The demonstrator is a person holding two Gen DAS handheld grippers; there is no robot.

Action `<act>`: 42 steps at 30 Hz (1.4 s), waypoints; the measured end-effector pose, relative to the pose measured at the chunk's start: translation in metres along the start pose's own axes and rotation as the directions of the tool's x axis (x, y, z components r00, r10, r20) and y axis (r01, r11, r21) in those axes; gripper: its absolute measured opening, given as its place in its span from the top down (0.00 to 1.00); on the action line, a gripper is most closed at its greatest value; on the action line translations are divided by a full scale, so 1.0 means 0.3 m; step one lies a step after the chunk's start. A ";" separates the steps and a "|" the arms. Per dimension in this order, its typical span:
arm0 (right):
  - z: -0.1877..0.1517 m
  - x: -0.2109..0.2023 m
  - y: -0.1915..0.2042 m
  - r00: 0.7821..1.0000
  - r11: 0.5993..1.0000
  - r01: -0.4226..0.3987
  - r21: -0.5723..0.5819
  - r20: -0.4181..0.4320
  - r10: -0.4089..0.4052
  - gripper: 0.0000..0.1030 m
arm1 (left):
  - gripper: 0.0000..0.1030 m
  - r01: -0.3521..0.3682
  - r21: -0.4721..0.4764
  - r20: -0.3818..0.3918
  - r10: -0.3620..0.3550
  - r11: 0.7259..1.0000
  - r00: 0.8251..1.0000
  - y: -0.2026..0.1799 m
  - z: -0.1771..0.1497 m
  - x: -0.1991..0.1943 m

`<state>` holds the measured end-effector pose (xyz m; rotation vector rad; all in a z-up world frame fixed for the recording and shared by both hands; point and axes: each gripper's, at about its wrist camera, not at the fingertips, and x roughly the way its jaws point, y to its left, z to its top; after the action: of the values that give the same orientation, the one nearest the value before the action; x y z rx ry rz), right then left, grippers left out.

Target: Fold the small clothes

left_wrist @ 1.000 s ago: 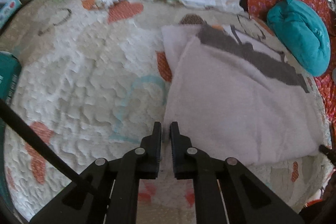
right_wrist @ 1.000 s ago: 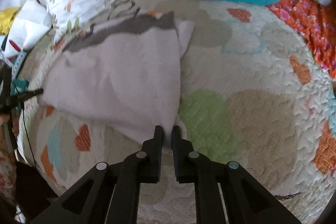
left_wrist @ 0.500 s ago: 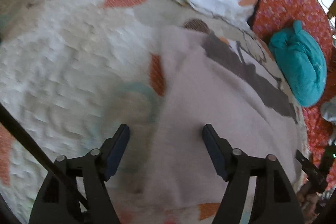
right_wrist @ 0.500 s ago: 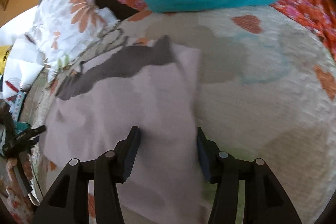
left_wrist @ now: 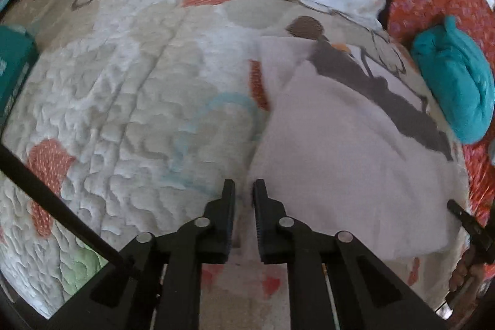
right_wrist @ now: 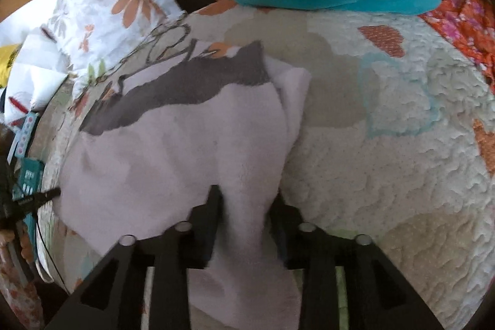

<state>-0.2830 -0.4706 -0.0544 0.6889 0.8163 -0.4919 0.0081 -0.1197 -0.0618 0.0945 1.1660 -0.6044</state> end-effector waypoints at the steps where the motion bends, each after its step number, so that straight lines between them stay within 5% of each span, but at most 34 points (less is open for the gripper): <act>1: 0.006 -0.016 -0.005 1.000 1.000 0.009 0.015 0.016 -0.009 0.64 | 0.88 0.021 -0.023 0.010 -0.021 1.000 1.000 0.020 0.003 -0.013; 4: 0.031 -0.068 -0.006 0.991 0.995 0.087 0.041 0.097 -0.090 0.62 | 0.75 -0.015 -0.011 0.075 0.015 1.000 0.997 0.026 0.013 -0.060; 6: 0.038 -0.106 0.015 0.978 0.991 0.127 0.053 0.160 -0.134 0.62 | 0.51 -0.071 0.007 0.158 0.069 0.997 0.985 0.010 0.013 -0.103; 11: 0.002 -0.180 0.161 0.947 0.979 0.200 -0.042 0.264 -0.182 0.58 | 0.32 -0.236 0.100 0.345 0.189 0.967 0.919 -0.066 0.020 -0.213; 15: -0.024 -0.158 0.305 0.950 0.963 0.206 -0.176 0.273 -0.154 0.54 | 0.18 -0.291 0.157 0.429 0.200 0.944 0.881 -0.117 0.010 -0.273; 27: -0.164 -0.026 0.552 0.959 0.840 0.263 -0.475 0.225 -0.173 0.49 | 0.17 -0.303 0.277 0.432 0.164 0.912 0.887 -0.229 -0.044 -0.266; 42: -0.174 0.010 0.542 0.959 0.834 0.277 -0.477 0.193 -0.207 0.49 | 0.17 -0.280 0.285 0.398 0.153 0.917 0.905 -0.229 -0.046 -0.237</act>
<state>-0.2033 -0.3228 -0.0237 0.0649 0.8627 -0.5203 -0.0552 -0.1438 0.0115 0.3854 0.6652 -0.5847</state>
